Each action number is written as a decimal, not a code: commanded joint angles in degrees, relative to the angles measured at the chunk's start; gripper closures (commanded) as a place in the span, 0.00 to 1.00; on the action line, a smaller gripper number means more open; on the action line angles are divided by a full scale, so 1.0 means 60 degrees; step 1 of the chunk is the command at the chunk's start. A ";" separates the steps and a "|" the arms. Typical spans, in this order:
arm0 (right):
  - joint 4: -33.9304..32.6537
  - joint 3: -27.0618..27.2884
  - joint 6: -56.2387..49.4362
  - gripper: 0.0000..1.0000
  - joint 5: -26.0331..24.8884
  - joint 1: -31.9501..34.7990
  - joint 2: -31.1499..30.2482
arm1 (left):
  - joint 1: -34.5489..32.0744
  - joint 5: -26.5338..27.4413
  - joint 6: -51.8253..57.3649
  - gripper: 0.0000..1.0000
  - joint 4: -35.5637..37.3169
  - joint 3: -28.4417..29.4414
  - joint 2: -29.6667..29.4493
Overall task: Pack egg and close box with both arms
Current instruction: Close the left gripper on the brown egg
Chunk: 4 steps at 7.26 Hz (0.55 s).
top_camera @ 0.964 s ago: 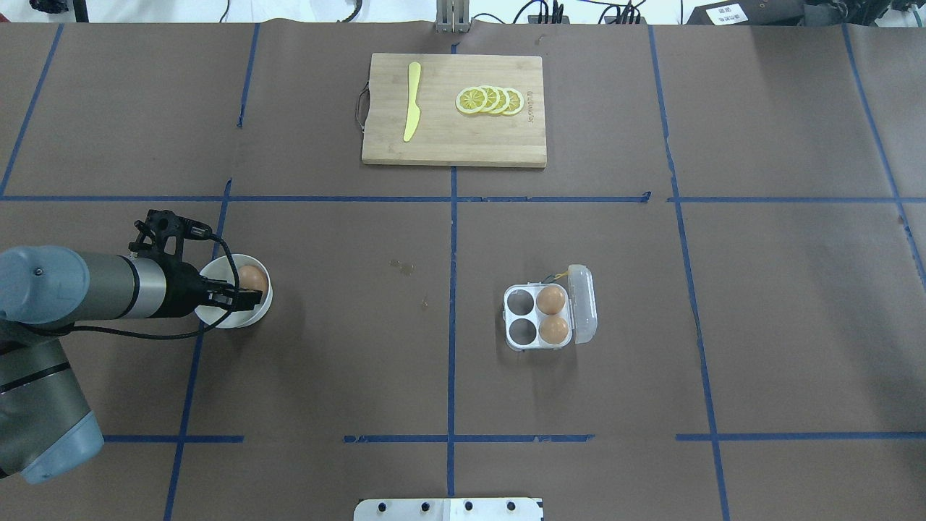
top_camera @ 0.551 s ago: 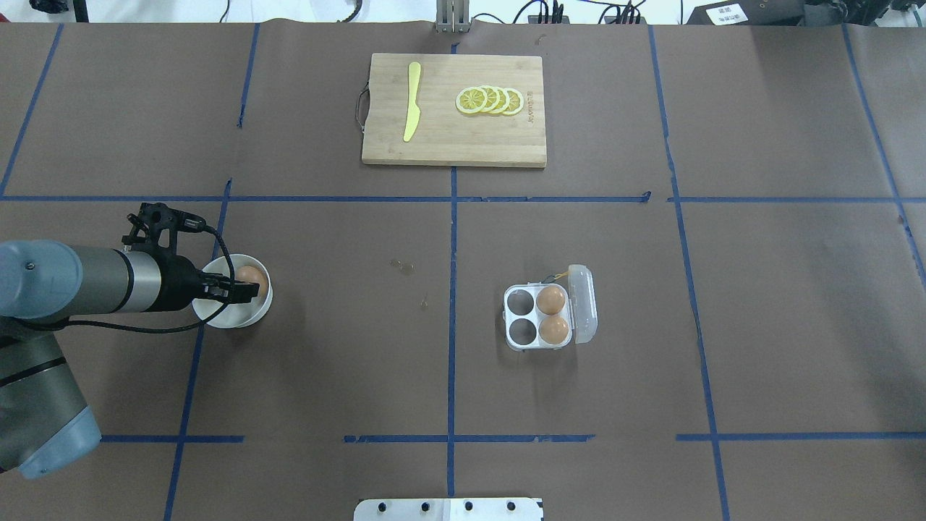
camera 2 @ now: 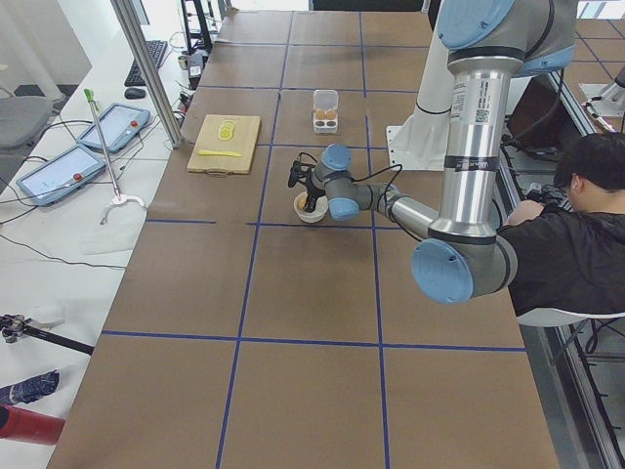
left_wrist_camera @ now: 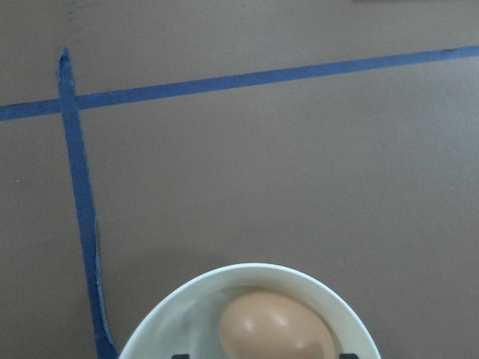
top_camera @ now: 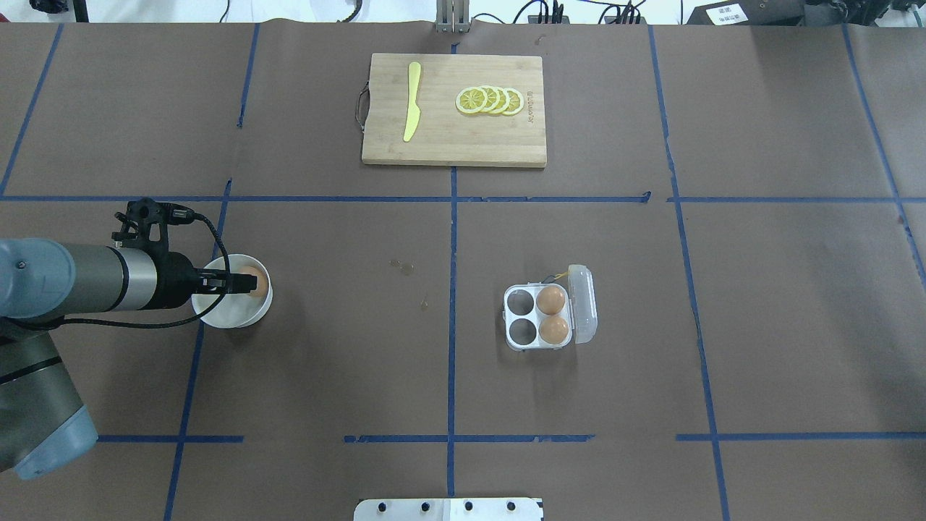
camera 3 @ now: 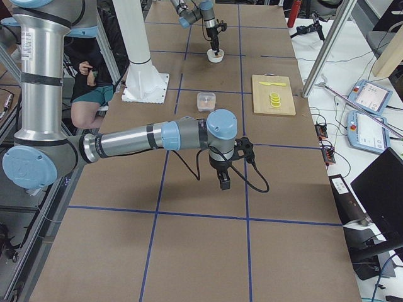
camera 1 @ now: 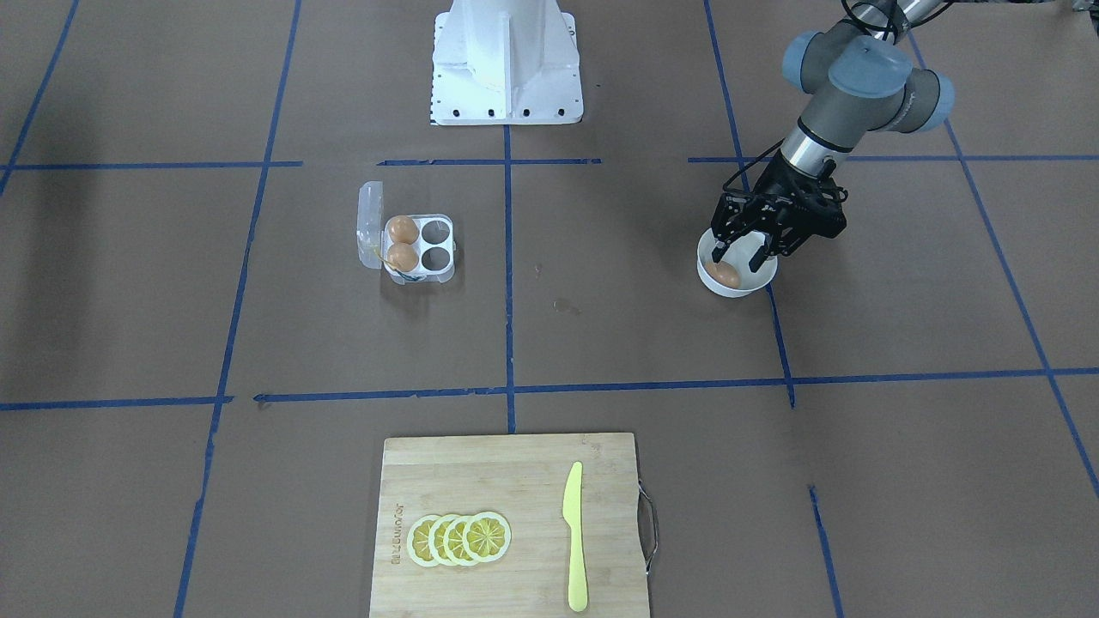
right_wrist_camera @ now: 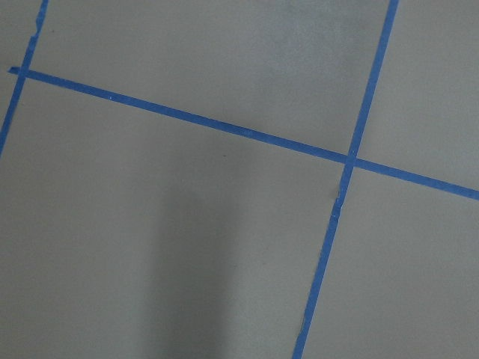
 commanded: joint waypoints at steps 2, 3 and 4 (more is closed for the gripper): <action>0.0000 0.0012 0.0000 0.00 0.0000 0.0000 -0.0002 | 0.0034 0.0420 -0.0682 0.34 0.0085 0.0098 -0.0115; 0.0000 0.0012 0.0000 0.00 0.0000 0.0000 0.0013 | 0.0034 0.0449 -0.1060 0.35 0.0099 0.0098 -0.0115; 0.0000 0.0012 0.0000 0.00 0.0000 0.0000 -0.0002 | 0.0034 0.0464 -0.1092 0.35 0.0100 0.0112 -0.0100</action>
